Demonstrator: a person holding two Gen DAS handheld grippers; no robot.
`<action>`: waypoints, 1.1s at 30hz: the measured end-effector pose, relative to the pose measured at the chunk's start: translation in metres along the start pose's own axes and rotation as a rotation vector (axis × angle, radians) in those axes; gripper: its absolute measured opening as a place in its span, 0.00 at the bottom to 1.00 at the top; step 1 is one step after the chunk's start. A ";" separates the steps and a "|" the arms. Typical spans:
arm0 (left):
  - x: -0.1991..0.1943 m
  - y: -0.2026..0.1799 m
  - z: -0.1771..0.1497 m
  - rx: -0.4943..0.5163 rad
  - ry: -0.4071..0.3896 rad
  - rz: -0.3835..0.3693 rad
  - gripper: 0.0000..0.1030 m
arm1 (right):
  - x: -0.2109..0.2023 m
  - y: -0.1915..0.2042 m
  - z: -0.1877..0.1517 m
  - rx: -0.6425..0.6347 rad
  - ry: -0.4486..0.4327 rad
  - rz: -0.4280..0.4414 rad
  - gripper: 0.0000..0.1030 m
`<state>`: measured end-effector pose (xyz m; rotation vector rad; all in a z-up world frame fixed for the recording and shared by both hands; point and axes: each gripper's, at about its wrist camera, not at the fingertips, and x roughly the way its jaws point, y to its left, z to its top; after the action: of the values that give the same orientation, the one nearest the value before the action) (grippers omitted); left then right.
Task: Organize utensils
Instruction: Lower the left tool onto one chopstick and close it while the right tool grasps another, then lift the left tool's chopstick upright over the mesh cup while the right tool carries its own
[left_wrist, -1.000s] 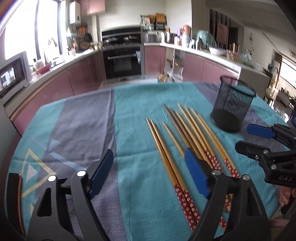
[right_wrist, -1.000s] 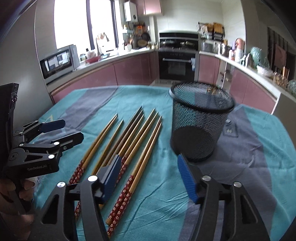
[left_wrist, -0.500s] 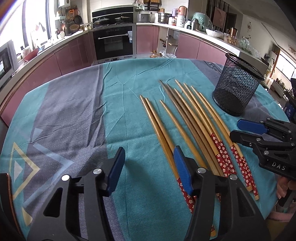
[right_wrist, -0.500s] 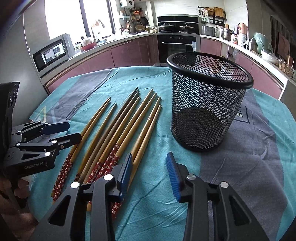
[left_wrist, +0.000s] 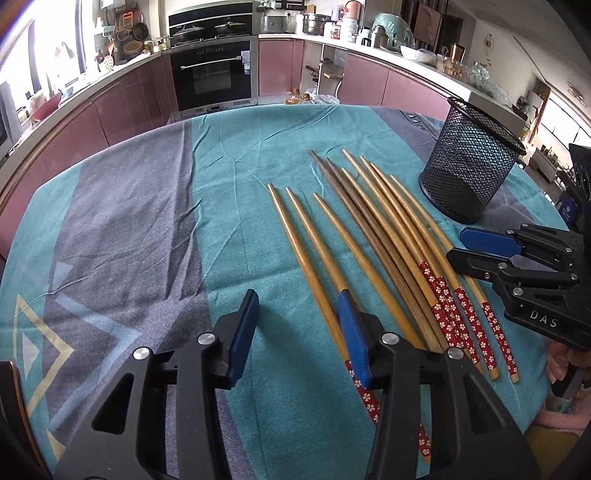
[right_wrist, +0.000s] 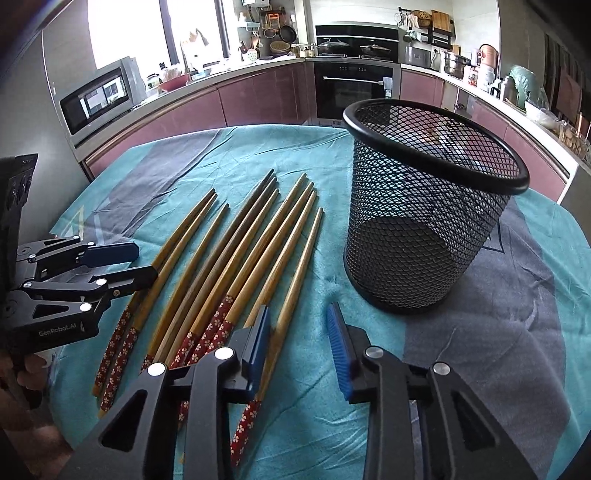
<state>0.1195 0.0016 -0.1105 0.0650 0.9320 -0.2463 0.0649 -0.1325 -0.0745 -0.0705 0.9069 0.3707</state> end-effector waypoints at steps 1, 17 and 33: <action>0.001 -0.002 0.002 0.007 0.001 0.010 0.42 | 0.000 0.000 0.000 -0.002 -0.001 -0.002 0.30; -0.002 0.002 0.007 -0.114 -0.037 -0.029 0.08 | -0.007 -0.012 0.000 0.093 -0.032 0.090 0.05; -0.105 -0.015 0.032 -0.080 -0.247 -0.274 0.07 | -0.085 -0.019 0.012 0.085 -0.251 0.233 0.05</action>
<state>0.0810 0.0015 -0.0068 -0.1648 0.7020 -0.4596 0.0328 -0.1724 -0.0025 0.1583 0.6817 0.5440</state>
